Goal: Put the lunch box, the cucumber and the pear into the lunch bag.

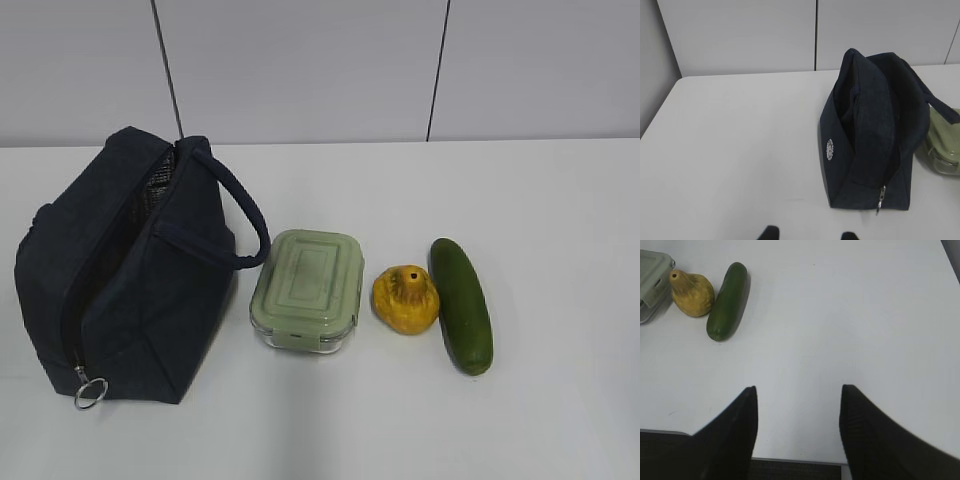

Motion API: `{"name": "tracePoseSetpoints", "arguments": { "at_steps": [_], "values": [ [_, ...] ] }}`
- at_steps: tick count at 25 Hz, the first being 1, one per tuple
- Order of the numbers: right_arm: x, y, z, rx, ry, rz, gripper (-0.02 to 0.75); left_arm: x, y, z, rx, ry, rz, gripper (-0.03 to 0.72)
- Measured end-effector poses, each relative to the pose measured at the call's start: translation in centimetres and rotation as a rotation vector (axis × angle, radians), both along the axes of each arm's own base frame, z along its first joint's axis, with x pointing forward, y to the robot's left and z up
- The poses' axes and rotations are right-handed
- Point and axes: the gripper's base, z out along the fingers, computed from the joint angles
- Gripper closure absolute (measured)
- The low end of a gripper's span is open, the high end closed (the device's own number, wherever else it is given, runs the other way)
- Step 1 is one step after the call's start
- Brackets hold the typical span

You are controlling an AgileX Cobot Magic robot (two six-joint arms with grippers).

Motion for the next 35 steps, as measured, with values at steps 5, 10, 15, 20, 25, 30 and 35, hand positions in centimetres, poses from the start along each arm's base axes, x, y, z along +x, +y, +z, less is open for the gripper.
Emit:
{"name": "tracePoseSetpoints", "arguments": {
  "at_steps": [5, 10, 15, 20, 25, 30, 35],
  "values": [
    [0.0, 0.0, 0.0, 0.0, 0.0, 0.0, 0.328, 0.0, 0.0, 0.0, 0.0, 0.0, 0.0, 0.457],
    [0.0, 0.0, 0.0, -0.002, 0.0, -0.001, 0.328, 0.0, 0.0, 0.0, 0.0, 0.0, 0.0, 0.457],
    [0.0, 0.0, 0.0, -0.003, 0.0, -0.002, 0.328, 0.0, 0.0, 0.0, 0.0, 0.0, 0.0, 0.457],
    [0.0, 0.0, 0.0, -0.003, 0.0, -0.002, 0.328, 0.0, 0.0, 0.0, 0.0, 0.0, -0.003, 0.457],
    [0.0, 0.0, 0.0, -0.003, 0.0, -0.002, 0.328, 0.0, 0.0, 0.0, -0.005, 0.0, -0.02, 0.457],
    [0.0, 0.0, 0.1, -0.003, -0.004, -0.002, 0.328, 0.3, -0.3, 0.2, -0.03, 0.021, -0.058, 0.457],
    [1.5, 0.1, 1.5, -0.009, 0.066, -0.001, 0.328, 2.5, -1.0, 3.0, -0.08, 0.096, -0.115, 0.445]
  ]
}}
